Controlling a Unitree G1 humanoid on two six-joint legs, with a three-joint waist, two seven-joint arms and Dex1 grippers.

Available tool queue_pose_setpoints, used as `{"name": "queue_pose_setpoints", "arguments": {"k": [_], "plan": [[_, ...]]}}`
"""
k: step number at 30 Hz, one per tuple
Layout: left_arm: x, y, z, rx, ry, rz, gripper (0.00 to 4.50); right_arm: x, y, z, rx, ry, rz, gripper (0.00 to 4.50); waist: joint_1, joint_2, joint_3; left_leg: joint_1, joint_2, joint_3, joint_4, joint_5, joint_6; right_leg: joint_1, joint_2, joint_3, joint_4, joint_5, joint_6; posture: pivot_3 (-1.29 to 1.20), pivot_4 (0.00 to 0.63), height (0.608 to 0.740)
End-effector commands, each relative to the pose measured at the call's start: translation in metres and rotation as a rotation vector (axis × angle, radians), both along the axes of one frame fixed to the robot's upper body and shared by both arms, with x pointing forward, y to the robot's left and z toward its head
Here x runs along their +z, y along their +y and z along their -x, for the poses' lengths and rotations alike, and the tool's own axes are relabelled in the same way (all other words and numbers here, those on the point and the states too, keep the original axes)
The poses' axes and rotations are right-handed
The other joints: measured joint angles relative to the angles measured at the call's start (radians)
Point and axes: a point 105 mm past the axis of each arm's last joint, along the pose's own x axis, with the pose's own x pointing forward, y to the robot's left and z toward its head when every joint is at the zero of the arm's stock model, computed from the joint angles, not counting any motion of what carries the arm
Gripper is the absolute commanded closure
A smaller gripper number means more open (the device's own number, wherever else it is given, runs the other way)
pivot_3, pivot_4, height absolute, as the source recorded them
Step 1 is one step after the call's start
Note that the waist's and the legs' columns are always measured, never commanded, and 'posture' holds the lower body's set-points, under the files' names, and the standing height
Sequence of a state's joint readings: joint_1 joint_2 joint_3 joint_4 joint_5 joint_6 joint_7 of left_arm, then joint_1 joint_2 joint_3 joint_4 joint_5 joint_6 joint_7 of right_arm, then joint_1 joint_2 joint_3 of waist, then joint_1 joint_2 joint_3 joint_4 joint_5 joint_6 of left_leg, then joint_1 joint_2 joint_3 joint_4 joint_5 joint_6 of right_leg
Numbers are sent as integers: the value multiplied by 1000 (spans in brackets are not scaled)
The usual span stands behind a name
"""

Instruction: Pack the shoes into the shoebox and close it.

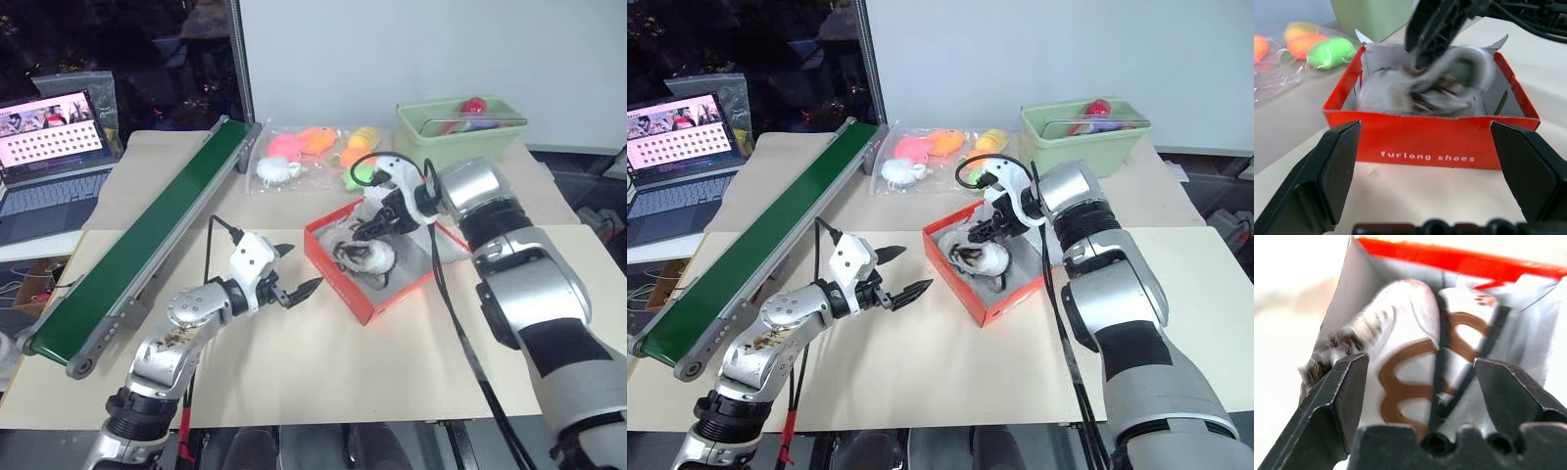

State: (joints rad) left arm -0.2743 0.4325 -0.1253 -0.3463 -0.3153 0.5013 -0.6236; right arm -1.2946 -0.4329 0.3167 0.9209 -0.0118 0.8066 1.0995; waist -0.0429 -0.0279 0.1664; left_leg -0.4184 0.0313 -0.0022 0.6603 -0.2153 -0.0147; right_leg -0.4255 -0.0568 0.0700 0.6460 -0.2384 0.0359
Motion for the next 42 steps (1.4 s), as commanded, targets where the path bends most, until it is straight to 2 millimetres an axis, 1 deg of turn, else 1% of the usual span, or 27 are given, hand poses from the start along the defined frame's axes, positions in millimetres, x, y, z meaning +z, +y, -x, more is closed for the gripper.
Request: {"name": "queue_pose_setpoints", "arguments": {"k": [1, 5, 8, 13, 17, 20, 23, 25, 27, 28, 32, 34, 35, 36, 40, 42], "plan": [[12, -1, -1, -19, -48, 6, 0, -2, 7, 8, -22, 13, -79, 438, 0, 0, 0, 0, 0, 0, 0, 0, 0, 0, 0, 0, 0, 0, 0, 0, 150, 729], [13, 1, -3, -16, -51, -1, 0, -24, 14, 25, -27, 73, -102, 438, 0, 0, 0, 0, 0, 0, 0, 0, 0, 0, 0, 0, 0, 0, 0, 0, 150, 729], [13, 2, -5, -15, -52, -5, 0, -32, 19, 36, -27, 92, -111, 438, -1, 0, 0, 0, 0, 0, 0, 0, 0, 0, 0, 0, 0, 0, 0, 0, 150, 729], [14, 3, -6, -7, -52, -4, 0, -35, 22, 41, -34, 59, -95, 438, 0, 0, 0, 1, 0, -1, 0, 0, 0, 1, 0, 0, 0, 0, 0, 0, 150, 729], [14, 5, -7, 1, -54, -7, 0, -32, 25, 39, 2, -78, -6, 438, -1, 0, 0, 1, 0, 0, 0, 0, 0, 1, 0, 0, 0, 0, 0, 0, 150, 729], [16, 7, -8, 14, -60, -9, 0, -30, 35, 49, 53, -114, 4, 438, -3, 0, 0, 1, 0, 0, 0, 0, 0, 1, 0, 0, 0, 0, 0, 0, 150, 729], [16, 9, -9, 20, -62, -11, 0, -41, 37, 58, 75, -100, 31, 438, -1, 0, 0, 1, 0, -1, 0, 0, 0, 1, 1, 0, 0, 0, 0, 0, 150, 729], [16, 9, -10, 22, -63, -12, 0, -50, 34, 60, 64, -91, 47, 967, -1, 0, 0, 1, 0, -1, 0, 0, 0, 1, 0, 0, 0, 0, 1, 0, 150, 729], [17, 10, -10, 23, -65, -13, 0, -54, 37, 65, 75, -64, 38, 1454, -2, 0, 0, 1, 0, 0, 0, 0, 0, 1, 0, 0, 0, 0, 1, 0, 150, 729], [17, 10, -11, 24, -65, -13, 0, -56, 38, 67, 79, -49, 32, 1851, -2, 0, 0, 1, 0, 0, 1, 0, 0, 1, 0, 0, 0, 0, 1, 0, 150, 729], [18, 11, -13, 28, -69, -15, 0, -68, 42, 74, 84, 5, 20, 3151, -4, 0, 0, 2, 0, 0, 0, 0, 0, 1, 1, 0, 0, 0, 1, 0, 150, 729], [19, 11, -13, 31, -71, -15, 0, -75, 40, 73, 64, 27, 16, 3588, -5, 0, 0, 2, 0, 0, 0, 0, 0, 2, 1, 0, 0, 0, 1, 0, 150, 729], [19, 12, -14, 34, -73, -17, 0, -80, 37, 71, 52, 26, 28, 3693, -5, 0, 0, 2, 0, 0, 0, 0, 0, 2, 1, 0, 0, 0, 1, 0, 150, 729], [19, 12, -14, 37, -74, -19, 0, -84, 35, 70, 45, 22, 38, 3693, -5, -1, 0, 3, 1, 0, 0, 0, 0, 2, 1, 0, 0, 0, 1, 0, 150, 729], [19, 14, -15, 42, -76, -19, 0, -89, 34, 67, 14, 29, 27, 3693, -9, -1, -1, 6, 1, 0, 0, 0, 0, 5, 1, 0, 0, 0, 1, 0, 150, 729], [19, 14, -15, 43, -77, -20, 0, -90, 34, 67, 8, 33, 23, 3768, -11, -1, -1, 9, 1, 0, 0, 0, 0, 8, 2, 1, 1, 0, 0, 0, 150, 729]]}}
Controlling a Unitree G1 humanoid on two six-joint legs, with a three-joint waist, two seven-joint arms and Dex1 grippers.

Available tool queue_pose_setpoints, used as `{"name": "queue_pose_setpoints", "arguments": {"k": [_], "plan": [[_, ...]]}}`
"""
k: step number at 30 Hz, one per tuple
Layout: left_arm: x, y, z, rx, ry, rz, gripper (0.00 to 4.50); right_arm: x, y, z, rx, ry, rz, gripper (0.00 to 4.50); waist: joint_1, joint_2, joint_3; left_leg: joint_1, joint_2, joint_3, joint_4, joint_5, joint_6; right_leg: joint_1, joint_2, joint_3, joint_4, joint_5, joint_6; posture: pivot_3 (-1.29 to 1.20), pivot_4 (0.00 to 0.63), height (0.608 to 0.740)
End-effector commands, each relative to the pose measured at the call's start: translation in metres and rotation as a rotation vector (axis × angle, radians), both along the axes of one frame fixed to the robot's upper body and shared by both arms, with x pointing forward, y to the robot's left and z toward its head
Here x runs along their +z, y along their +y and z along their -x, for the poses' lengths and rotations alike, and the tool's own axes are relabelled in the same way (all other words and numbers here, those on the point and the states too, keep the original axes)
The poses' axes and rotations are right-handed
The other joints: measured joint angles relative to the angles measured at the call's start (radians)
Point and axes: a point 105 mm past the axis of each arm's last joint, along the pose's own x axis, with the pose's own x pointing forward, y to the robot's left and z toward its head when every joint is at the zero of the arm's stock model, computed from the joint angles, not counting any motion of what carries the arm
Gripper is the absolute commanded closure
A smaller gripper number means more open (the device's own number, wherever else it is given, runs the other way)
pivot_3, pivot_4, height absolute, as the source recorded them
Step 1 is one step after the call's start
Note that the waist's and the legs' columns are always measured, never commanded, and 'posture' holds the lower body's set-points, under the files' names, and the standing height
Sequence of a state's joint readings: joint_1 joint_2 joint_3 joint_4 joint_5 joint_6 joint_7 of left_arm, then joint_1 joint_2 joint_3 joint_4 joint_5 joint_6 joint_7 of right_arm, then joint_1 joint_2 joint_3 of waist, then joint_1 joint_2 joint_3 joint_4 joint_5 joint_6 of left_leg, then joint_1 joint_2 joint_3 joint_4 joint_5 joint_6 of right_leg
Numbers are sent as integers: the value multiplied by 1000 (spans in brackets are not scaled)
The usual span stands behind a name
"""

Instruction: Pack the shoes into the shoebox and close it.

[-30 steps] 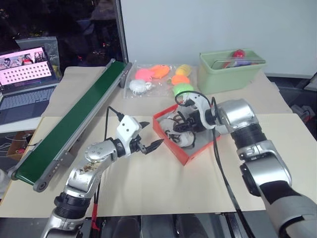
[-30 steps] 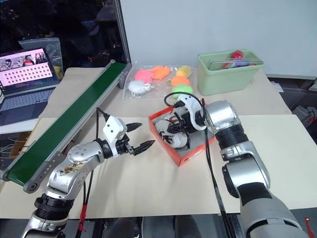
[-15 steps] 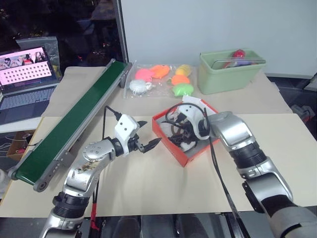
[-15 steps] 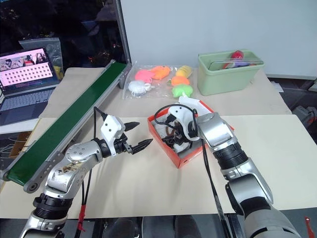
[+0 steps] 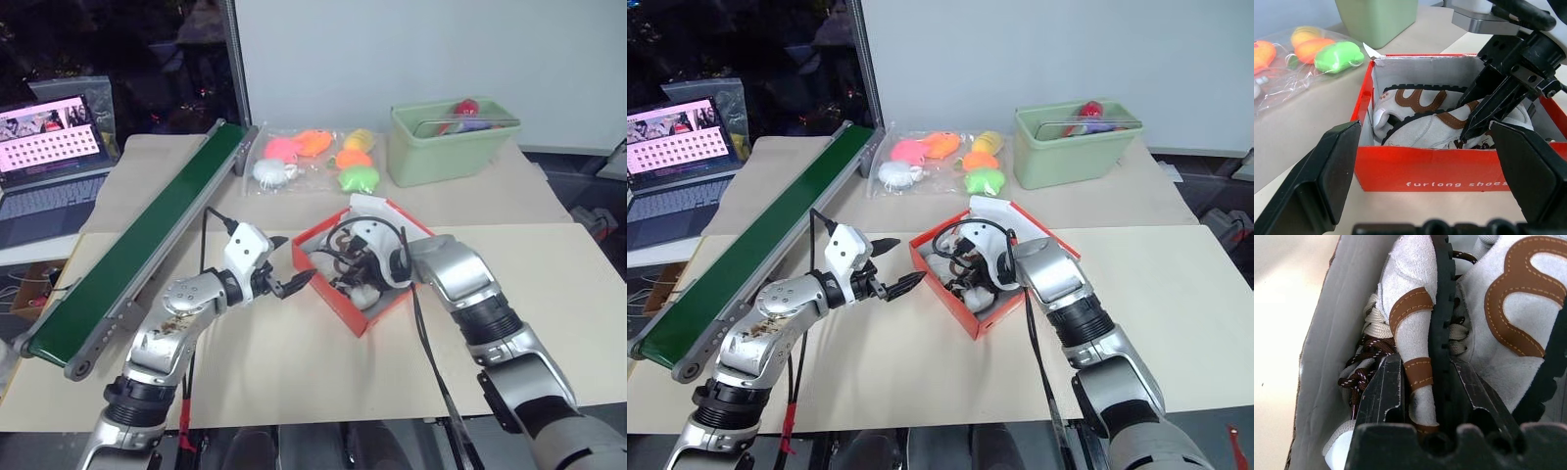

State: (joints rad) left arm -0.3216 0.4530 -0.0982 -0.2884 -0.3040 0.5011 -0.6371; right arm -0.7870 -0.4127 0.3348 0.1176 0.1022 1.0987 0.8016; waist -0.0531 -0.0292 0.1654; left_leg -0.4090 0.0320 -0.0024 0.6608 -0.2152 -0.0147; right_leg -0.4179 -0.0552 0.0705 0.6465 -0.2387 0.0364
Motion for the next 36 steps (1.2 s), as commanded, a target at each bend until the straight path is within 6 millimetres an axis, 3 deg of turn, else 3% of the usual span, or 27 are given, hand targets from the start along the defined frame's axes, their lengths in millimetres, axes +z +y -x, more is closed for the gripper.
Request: {"name": "queue_pose_setpoints", "arguments": {"k": [1, 10, 13, 15, 21, 24, 28, 32, 34, 36], "plan": [[16, 2, -3, 8, -70, 5, 0, -17, 1, 7, -6, 65, -1, 3782, -2, 0, 0, 1, 0, 0, 0, 0, 0, 1, 0, 0, 0, 0, 0, 0, 150, 729], [17, 4, -5, 13, -76, 0, 0, -2, 5, 14, 1, 56, -29, 3800, -2, 0, 0, -3, 0, 0, 0, 0, 0, -3, 0, 0, 0, 0, 0, 0, 150, 729], [19, 5, -7, 15, -81, -2, 0, -37, 2, 29, 11, 100, 46, 3800, 4, 0, 0, -4, 0, -1, 0, 0, 0, -4, 0, 0, 0, 0, 0, 0, 150, 729], [20, 5, -7, 14, -82, -4, 0, -48, -4, 32, 16, 91, 91, 3800, 4, 0, -1, -4, 0, 0, 0, 0, 0, -3, 0, 0, -1, 0, 1, 0, 150, 729], [22, 9, -8, 21, -87, -8, 0, -45, -45, -4, -71, -120, 271, 3800, 8, 0, -1, 3, 0, 0, 0, 0, 0, 4, 0, 0, 0, -1, 1, 0, 150, 729], [22, 7, -6, 19, -88, -6, 0, -43, -40, -10, -63, -172, 281, 3800, 8, 0, -1, 13, 0, 0, 0, 0, 0, 15, 0, 0, -4, -4, 6, 0, 150, 729], [21, 7, -6, 19, -88, -5, 0, -43, -25, -4, -43, -141, 213, 3800, 6, -1, -2, 14, 0, 0, 0, 0, 0, 16, 0, 0, -4, -5, 9, 0, 150, 729], [21, 8, -6, 20, -88, -5, 0, -28, -11, -4, -87, -106, 82, 3800, -2, -1, -2, 14, 0, 0, 0, 0, 0, 15, 1, 1, -3, -5, 8, 0, 150, 729], [21, 7, -6, 18, -87, -5, 0, -19, -8, -4, -107, -91, 24, 2794, -6, -1, -2, 14, 0, 0, 0, 0, 0, 15, 1, 1, -2, -4, 6, 0, 150, 729], [21, 7, -5, 15, -86, -5, 0, -9, -3, -2, -118, -59, -38, 2206, -7, -1, -2, 12, 0, 0, 0, 0, 0, 14, 1, 1, -2, -3, 5, 0, 150, 729]]}}
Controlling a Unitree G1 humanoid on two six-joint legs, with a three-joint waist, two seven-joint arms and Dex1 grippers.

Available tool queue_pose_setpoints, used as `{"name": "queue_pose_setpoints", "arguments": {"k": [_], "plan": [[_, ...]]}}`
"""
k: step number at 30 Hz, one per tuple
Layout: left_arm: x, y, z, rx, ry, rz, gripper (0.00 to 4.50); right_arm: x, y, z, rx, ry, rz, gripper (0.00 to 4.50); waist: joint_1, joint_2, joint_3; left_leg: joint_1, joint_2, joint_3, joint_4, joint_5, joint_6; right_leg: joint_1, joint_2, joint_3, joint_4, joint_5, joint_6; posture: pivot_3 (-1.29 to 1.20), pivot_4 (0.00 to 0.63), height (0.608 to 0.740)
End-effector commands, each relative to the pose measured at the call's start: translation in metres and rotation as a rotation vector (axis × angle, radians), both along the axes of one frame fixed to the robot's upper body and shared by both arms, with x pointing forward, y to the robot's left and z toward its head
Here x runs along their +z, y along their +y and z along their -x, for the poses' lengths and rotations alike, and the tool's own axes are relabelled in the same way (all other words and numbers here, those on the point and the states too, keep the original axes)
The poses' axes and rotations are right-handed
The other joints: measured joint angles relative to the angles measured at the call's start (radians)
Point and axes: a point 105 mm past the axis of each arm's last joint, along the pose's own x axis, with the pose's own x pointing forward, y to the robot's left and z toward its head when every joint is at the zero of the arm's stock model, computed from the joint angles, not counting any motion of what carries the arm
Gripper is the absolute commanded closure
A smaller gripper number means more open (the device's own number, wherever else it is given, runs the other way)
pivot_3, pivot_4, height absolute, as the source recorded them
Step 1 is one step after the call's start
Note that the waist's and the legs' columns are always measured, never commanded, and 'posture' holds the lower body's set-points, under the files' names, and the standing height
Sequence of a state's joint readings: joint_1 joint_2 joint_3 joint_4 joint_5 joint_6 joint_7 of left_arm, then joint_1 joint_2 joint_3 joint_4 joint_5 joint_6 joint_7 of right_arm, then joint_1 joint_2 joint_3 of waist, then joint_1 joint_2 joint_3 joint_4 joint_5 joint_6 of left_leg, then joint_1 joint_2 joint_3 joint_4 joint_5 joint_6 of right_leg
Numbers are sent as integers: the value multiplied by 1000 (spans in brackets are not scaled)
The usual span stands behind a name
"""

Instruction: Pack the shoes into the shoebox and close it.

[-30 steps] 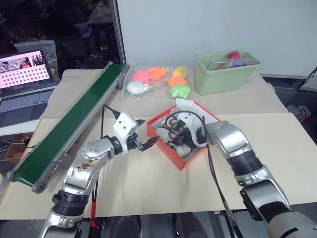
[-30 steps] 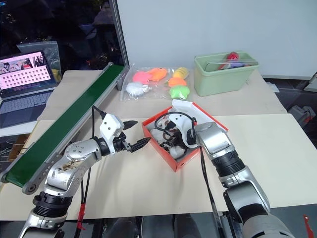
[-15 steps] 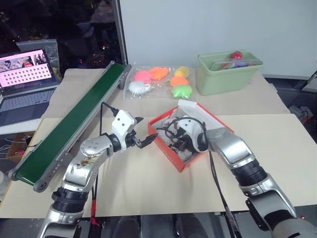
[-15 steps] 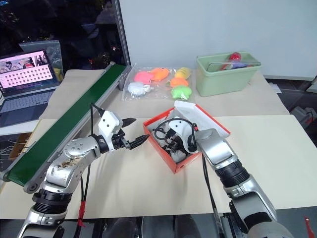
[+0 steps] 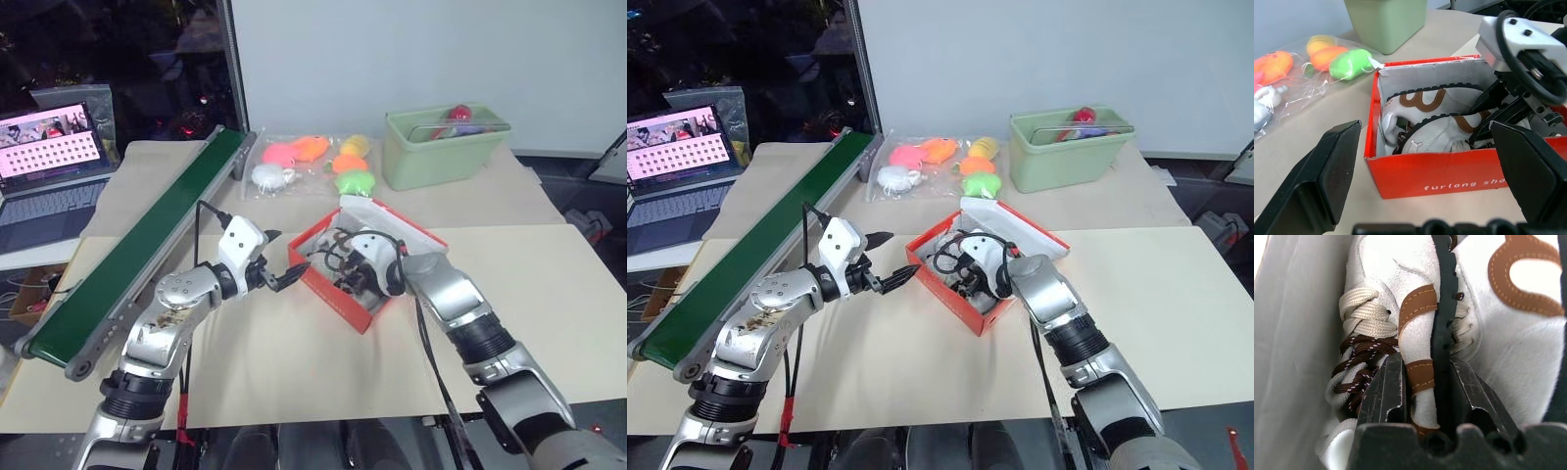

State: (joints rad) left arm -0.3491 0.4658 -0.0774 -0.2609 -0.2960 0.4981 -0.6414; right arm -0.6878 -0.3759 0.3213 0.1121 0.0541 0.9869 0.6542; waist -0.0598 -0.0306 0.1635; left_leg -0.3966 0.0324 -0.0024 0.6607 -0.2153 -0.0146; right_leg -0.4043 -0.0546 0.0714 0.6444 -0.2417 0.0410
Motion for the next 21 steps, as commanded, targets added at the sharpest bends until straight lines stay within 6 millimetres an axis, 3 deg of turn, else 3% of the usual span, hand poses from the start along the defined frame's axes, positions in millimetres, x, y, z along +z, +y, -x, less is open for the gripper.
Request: {"name": "queue_pose_setpoints", "arguments": {"k": [1, 6, 9, 17, 21], "plan": [[15, -1, 2, -13, -69, 6, 0, 15, 4, 3, -34, 46, -97, 1874, 0, 0, 0, -2, 0, 0, 0, 0, 0, -2, 0, 0, 0, 1, -2, 0, 150, 729], [15, -2, 2, -22, -65, 3, 0, 41, 10, 7, -13, 76, -189, 96, 4, 0, 0, -10, -1, 0, 0, 0, 0, -9, -1, 0, -1, 2, -3, 0, 150, 729], [15, -3, 1, -27, -67, 4, 0, 62, 4, 5, -14, 33, -221, 96, 9, 0, 0, -20, -1, 0, 0, 0, 0, -20, -1, 0, 2, 2, -4, 0, 150, 729], [3, -13, 18, -121, -95, -67, 0, 118, -18, 13, 29, -54, -311, 96, 17, 1, 1, -21, -1, -1, 0, 0, 0, -20, -2, -1, -1, 2, -4, 0, 150, 729], [-2, -15, 31, -129, -54, -27, 0, 155, -59, 24, -8, -112, -478, 96, 18, 1, 2, -22, -1, -1, 0, 0, 0, -20, -2, -1, -1, 2, -4, 0, 150, 729]]}}
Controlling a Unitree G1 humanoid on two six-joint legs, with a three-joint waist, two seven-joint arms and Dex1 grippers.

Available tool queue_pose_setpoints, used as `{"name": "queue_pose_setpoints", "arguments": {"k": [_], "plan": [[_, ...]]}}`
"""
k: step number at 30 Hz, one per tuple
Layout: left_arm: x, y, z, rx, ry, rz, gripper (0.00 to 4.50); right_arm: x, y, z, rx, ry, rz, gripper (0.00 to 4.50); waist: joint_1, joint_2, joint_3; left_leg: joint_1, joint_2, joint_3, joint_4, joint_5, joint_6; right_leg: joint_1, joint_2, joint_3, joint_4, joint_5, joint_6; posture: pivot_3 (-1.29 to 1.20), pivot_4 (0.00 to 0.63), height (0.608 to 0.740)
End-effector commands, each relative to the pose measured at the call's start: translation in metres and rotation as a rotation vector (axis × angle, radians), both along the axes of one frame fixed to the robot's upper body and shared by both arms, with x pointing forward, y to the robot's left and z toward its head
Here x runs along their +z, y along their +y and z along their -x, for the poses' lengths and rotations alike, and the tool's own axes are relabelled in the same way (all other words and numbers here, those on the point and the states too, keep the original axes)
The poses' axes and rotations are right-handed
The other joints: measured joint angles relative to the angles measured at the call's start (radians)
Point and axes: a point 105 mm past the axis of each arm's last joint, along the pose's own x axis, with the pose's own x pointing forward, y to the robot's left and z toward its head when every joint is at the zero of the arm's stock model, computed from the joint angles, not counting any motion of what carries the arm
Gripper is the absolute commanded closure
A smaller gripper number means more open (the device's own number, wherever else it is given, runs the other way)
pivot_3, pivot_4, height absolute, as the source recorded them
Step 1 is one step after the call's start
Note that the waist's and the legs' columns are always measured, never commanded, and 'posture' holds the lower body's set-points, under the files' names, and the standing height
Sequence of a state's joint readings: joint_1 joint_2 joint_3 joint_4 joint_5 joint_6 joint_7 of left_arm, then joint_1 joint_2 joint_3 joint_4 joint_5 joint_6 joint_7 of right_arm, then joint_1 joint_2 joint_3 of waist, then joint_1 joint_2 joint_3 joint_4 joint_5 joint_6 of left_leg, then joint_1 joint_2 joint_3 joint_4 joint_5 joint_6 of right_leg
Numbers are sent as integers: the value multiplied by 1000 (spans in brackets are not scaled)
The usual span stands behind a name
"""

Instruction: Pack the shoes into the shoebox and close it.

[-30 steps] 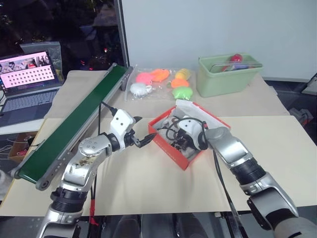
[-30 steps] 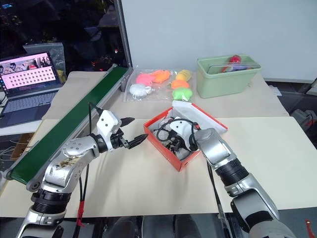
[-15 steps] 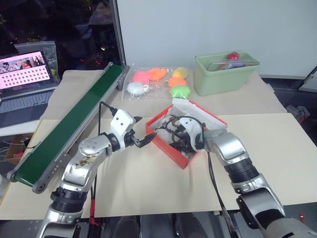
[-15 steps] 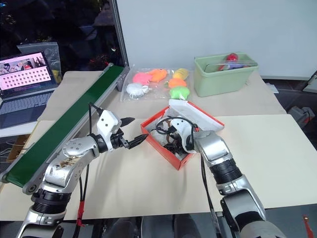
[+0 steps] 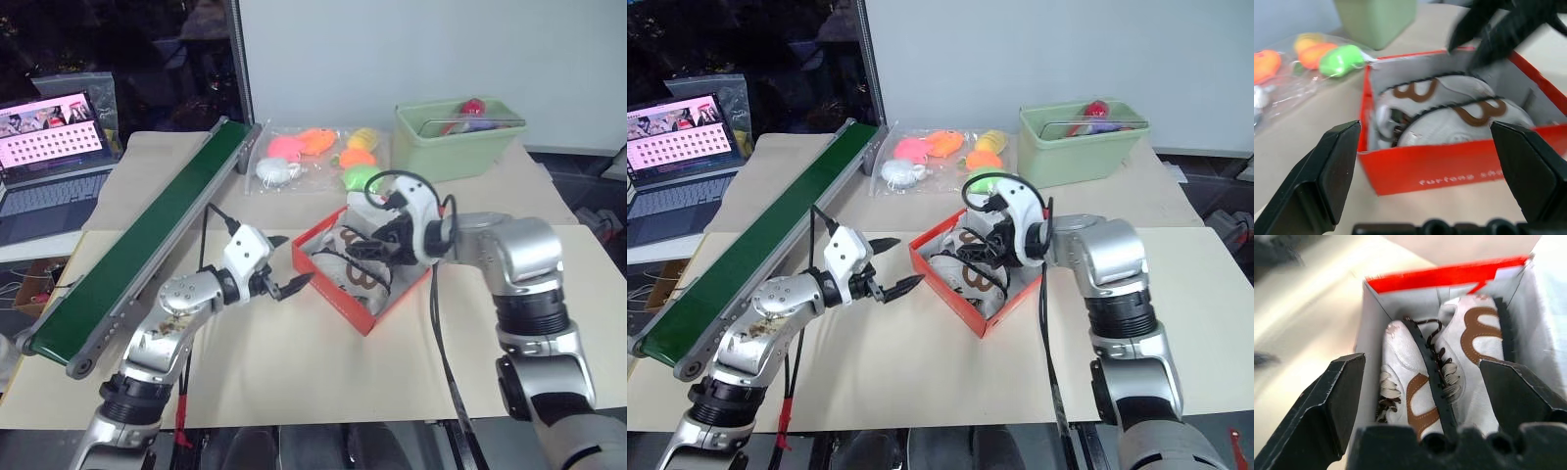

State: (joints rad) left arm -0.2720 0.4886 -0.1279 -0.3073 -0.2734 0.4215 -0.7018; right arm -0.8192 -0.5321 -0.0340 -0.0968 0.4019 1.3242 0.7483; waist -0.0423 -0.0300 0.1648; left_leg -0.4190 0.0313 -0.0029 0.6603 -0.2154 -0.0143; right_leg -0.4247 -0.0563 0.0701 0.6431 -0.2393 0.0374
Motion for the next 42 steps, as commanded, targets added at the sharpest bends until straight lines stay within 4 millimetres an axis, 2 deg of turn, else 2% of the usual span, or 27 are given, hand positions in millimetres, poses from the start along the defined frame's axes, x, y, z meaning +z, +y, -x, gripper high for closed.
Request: {"name": "queue_pose_setpoints", "arguments": {"k": [1, 3, 6, 9, 12, 14, 16, 20, 26, 31, 36, 42], "plan": [[11, -4, 12, -23, -40, 17, 0, 44, -37, 15, -19, -117, -127, 336, 6, 0, 1, -1, 0, 0, 0, 0, 0, 0, 0, 0, 0, 0, 0, 0, 150, 729], [10, -2, 14, -13, -33, 19, 0, 41, -62, 18, -89, -122, -138, 777, 16, 0, 1, -1, 0, -1, 0, 0, 0, 1, 0, -1, -1, 0, 0, 0, 150, 729], [9, -1, 18, -5, -23, 20, 0, 28, -103, 29, -194, -141, -64, 1711, 24, 0, 1, 0, -1, 0, 0, 0, 0, 2, -1, -1, -2, 0, 0, 0, 150, 729], [7, 0, 20, -2, -17, 14, 0, 17, -124, 45, -211, -141, -2, 2844, 26, 2, 1, 0, -1, 1, 0, 0, 0, 2, -1, 0, -1, 0, 0, 0, 150, 729], [6, 1, 20, -1, -17, 13, 0, -1, -136, 52, -211, -122, 117, 3780, 19, 2, 1, 1, -1, 1, 0, 0, 0, 2, 0, 0, -1, 0, 0, 0, 150, 729], [8, 1, 19, 0, -20, 12, 0, -32, -164, 44, -302, -94, 344, 4472, 12, 2, 1, 3, -1, 2, 0, 0, 0, 4, 0, 1, -1, 0, 1, 0, 150, 729], [9, 1, 17, 0, -21, 11, 0, -56, -183, 33, -409, -62, 433, 4472, 6, 1, 1, 5, -1, 2, 0, 0, 0, 5, 0, 1, -1, -1, 1, 0, 150, 729], [11, 1, 15, 2, -26, 10, 0, -92, -162, 16, -422, -50, 432, 4472, -5, 1, 1, 5, -1, 3, 1, 0, 0, 4, 0, 3, -1, 0, 1, 0, 150, 729], [13, 2, 14, 9, -26, 6, 0, -115, -145, 0, -471, -26, 352, 4472, 0, 2, 1, 4, -1, 2, 1, 0, 0, 3, 0, 3, 0, 0, 1, 0, 150, 729], [13, 2, 14, 17, -23, 12, 0, -113, -143, -28, -616, -77, 180, 4472, 0, 2, 1, 4, -1, 2, 1, 0, 0, 4, 0, 3, -1, 0, 1, 0, 150, 729], [14, 3, 13, 21, -24, 17, 0, -118, -149, -43, -746, -96, 58, 4472, 3, 2, 1, 3, -1, 2, 1, 0, 0, 4, -1, 3, -1, 0, 1, 0, 150, 729], [14, 2, 13, 21, -27, 17, 0, -100, -144, -57, -853, -139, -281, 4472, -5, 2, 1, 4, -1, 2, 1, 0, 0, 4, 0, 3, 0, 0, 1, 0, 150, 729]]}}
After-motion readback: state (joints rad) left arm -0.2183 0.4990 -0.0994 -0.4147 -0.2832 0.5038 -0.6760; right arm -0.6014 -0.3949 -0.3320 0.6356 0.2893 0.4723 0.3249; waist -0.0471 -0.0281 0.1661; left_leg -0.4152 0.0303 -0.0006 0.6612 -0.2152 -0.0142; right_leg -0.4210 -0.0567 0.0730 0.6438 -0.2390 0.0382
